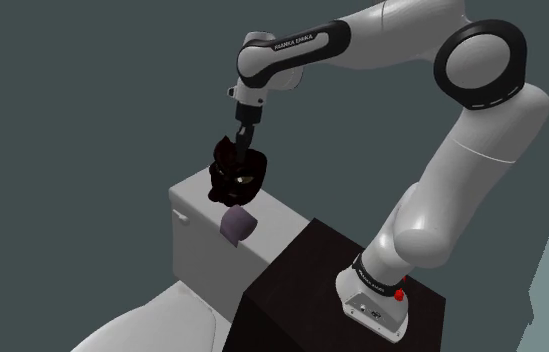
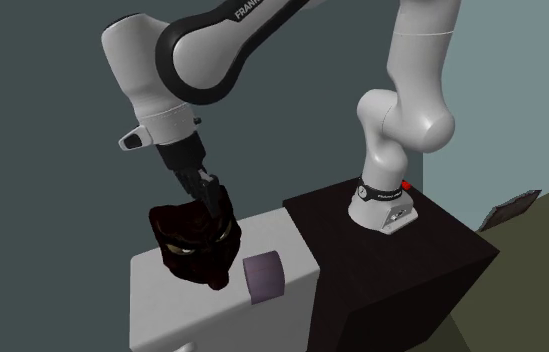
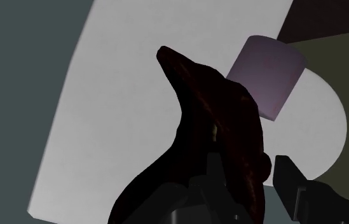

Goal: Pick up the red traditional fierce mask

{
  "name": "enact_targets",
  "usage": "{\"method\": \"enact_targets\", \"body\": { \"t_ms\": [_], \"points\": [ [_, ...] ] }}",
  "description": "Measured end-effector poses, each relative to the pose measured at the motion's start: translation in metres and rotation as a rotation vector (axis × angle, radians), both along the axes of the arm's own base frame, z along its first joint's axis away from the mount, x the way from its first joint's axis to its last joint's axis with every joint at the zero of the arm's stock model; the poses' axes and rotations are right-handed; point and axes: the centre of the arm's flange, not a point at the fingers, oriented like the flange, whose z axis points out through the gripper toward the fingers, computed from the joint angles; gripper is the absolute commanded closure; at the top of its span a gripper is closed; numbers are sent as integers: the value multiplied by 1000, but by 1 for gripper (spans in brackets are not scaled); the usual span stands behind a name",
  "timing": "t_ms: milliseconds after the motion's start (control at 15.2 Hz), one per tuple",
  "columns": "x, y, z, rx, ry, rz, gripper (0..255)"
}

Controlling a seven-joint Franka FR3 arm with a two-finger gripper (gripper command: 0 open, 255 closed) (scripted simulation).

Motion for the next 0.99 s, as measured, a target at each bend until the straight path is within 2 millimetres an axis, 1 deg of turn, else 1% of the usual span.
{"method": "enact_targets", "body": {
  "t_ms": [264,858,990],
  "points": [
    [-1,0,17,0,2,0,255],
    [0,2,65,0,2,0,255],
    [0,1,73,0,2,0,255]
  ]
}}
